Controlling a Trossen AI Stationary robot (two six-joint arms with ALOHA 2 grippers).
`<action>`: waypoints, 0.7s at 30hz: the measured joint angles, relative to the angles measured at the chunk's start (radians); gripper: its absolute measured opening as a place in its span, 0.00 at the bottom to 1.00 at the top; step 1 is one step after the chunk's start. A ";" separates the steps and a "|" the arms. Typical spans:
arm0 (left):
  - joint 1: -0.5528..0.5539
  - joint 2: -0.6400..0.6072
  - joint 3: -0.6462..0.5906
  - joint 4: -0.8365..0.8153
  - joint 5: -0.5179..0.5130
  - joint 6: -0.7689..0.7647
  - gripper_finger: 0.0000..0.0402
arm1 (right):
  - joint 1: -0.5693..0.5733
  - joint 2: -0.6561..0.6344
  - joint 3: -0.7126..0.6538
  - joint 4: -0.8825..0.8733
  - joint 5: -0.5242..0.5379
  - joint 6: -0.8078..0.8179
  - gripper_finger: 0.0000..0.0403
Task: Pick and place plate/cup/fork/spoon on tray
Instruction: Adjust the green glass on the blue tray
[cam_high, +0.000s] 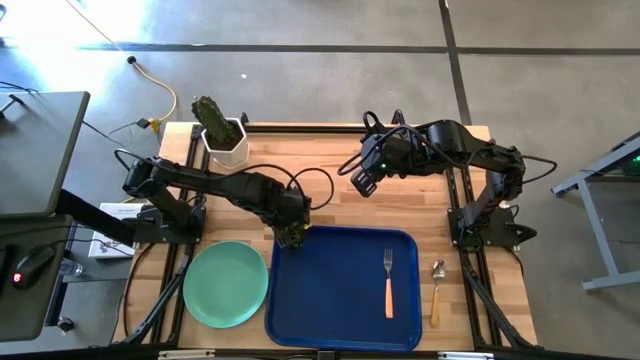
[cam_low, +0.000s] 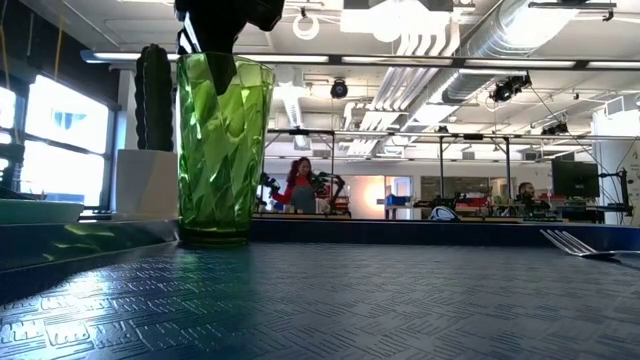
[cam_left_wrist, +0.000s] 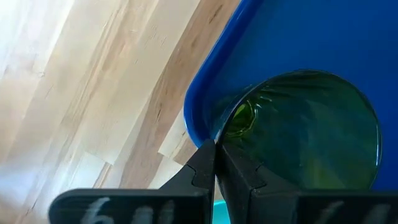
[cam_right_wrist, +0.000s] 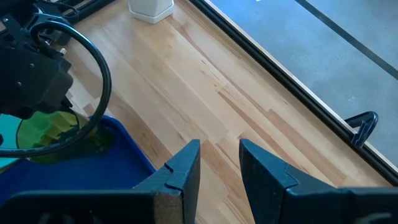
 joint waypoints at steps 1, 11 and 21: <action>0.000 0.000 0.000 0.000 0.000 0.004 0.02 | 0.000 0.000 0.000 0.000 0.000 0.000 0.26; 0.000 0.000 0.000 0.000 0.002 0.010 0.04 | 0.000 0.000 0.000 0.000 0.000 0.000 0.26; 0.000 0.000 0.000 0.002 0.002 0.018 0.16 | 0.000 0.000 0.000 0.000 0.000 0.000 0.26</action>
